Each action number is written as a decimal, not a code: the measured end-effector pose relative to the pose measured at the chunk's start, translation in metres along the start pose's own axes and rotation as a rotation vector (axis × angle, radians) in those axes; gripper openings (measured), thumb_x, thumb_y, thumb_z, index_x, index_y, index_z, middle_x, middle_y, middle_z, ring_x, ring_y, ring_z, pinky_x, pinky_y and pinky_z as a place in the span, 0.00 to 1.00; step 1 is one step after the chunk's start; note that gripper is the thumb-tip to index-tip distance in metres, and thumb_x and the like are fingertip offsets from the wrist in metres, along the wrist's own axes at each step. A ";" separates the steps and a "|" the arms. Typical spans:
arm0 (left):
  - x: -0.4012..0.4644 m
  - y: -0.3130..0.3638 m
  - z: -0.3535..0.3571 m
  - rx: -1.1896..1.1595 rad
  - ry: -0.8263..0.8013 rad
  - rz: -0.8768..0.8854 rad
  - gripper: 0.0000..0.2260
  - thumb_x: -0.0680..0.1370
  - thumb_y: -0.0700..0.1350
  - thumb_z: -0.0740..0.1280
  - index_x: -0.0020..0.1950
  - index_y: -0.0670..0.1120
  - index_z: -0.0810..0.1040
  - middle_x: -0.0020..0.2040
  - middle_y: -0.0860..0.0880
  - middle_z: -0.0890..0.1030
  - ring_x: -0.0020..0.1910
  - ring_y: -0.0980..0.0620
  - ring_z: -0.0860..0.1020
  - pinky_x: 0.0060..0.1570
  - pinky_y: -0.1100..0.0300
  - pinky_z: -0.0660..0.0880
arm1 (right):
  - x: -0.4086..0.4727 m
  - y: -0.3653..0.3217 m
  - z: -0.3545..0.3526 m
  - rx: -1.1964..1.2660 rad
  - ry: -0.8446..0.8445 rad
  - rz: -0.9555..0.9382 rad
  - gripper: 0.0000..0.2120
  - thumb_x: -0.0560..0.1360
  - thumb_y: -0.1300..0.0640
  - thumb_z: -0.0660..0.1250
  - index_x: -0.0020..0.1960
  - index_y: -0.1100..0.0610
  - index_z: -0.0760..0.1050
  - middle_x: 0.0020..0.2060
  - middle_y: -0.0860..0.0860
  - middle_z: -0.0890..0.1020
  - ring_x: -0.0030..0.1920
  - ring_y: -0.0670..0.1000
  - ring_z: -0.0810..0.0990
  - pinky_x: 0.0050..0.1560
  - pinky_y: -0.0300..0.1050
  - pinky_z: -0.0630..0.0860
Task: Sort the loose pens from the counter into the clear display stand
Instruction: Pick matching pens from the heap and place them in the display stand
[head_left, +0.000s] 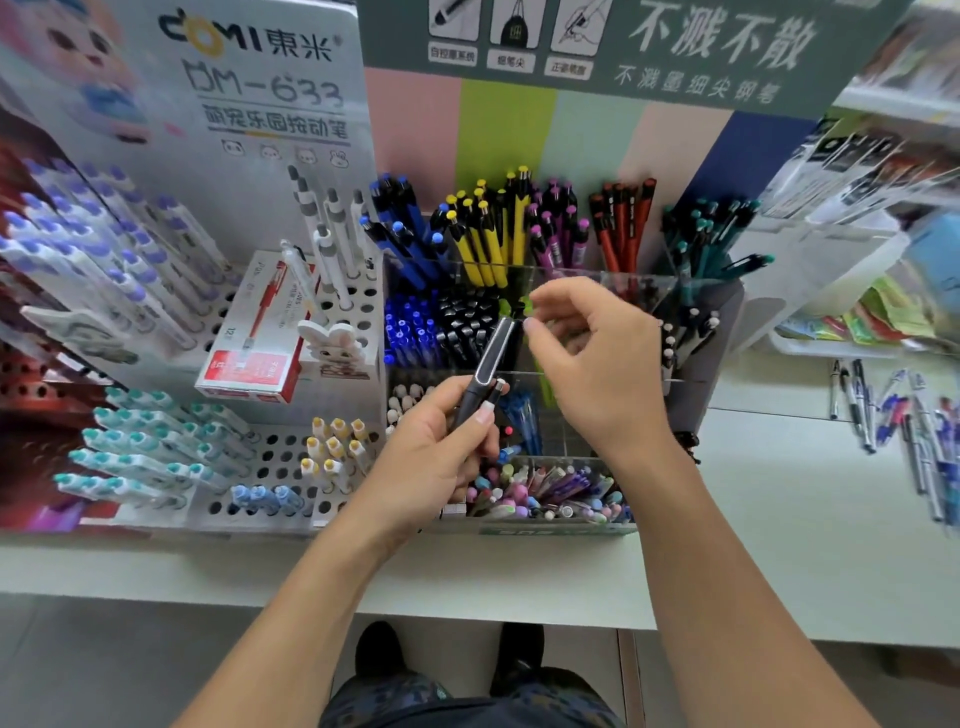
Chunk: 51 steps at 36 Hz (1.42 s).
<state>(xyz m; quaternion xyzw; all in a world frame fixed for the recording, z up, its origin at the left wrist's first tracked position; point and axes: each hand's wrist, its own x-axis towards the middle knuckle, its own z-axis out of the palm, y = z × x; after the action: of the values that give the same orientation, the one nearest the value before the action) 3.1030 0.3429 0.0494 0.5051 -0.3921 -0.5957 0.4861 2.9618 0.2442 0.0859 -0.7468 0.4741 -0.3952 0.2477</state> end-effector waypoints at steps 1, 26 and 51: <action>0.000 0.000 0.001 0.021 -0.010 0.010 0.10 0.85 0.41 0.59 0.63 0.50 0.75 0.36 0.49 0.75 0.25 0.56 0.64 0.24 0.67 0.62 | -0.003 -0.002 -0.005 0.051 0.024 0.027 0.05 0.76 0.61 0.72 0.51 0.55 0.83 0.40 0.45 0.84 0.39 0.44 0.81 0.41 0.34 0.76; 0.027 -0.020 0.065 -0.081 -0.148 -0.215 0.11 0.81 0.33 0.58 0.61 0.41 0.74 0.44 0.47 0.85 0.30 0.55 0.72 0.27 0.63 0.68 | -0.067 0.081 -0.097 -0.103 0.379 0.200 0.12 0.75 0.59 0.76 0.51 0.51 0.74 0.40 0.47 0.84 0.39 0.46 0.84 0.43 0.47 0.82; 0.040 -0.007 0.087 0.126 -0.010 0.190 0.05 0.79 0.38 0.71 0.53 0.45 0.80 0.48 0.48 0.85 0.46 0.53 0.83 0.44 0.63 0.78 | -0.058 0.032 -0.069 0.441 0.020 0.427 0.05 0.80 0.62 0.69 0.45 0.57 0.83 0.27 0.44 0.79 0.28 0.43 0.75 0.32 0.35 0.73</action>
<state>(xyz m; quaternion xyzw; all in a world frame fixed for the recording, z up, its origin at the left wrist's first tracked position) 3.0156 0.3034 0.0499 0.4922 -0.4772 -0.5235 0.5059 2.8752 0.2832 0.0806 -0.5545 0.5255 -0.4348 0.4768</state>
